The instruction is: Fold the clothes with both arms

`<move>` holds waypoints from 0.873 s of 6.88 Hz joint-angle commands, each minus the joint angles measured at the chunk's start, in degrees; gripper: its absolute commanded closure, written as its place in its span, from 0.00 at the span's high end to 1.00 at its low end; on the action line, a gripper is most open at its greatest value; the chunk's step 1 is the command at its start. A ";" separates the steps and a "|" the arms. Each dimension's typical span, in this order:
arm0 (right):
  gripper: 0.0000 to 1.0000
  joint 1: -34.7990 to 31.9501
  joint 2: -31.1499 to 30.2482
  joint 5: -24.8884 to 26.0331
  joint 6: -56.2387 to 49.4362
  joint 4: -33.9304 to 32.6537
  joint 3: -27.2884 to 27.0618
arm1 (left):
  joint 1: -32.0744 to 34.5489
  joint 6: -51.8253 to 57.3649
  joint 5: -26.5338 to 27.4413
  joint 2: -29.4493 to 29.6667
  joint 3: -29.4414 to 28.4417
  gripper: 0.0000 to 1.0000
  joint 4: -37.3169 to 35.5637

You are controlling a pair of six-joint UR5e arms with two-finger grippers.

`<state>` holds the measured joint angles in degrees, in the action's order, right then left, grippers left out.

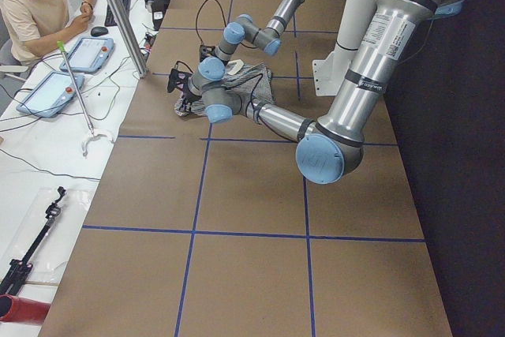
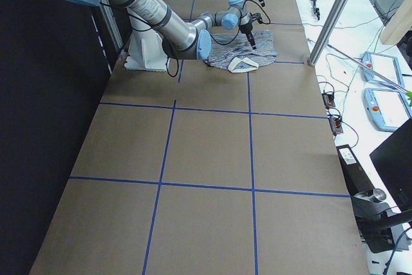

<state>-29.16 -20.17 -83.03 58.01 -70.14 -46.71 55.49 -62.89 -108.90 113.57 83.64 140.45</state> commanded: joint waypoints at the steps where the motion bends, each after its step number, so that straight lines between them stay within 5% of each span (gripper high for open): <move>1: 0.66 0.77 -0.48 0.06 -0.09 0.00 0.04 | -0.12 -0.04 0.00 -0.01 -0.23 0.57 0.00; 4: 0.54 0.77 -1.10 -0.02 -0.44 0.00 0.04 | -0.12 0.05 0.00 -0.01 -0.40 0.57 0.00; 5: 0.01 0.77 -1.18 -0.29 -0.61 0.00 -0.22 | -0.12 0.13 0.00 -0.10 -0.41 0.57 0.00; 6: 0.00 0.77 -1.79 -0.38 -1.31 0.00 -0.23 | -0.12 0.13 0.00 -0.02 -0.41 0.57 0.00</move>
<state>-28.39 -21.45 -83.25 57.30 -70.14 -46.85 55.37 -62.78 -108.90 113.51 83.25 140.45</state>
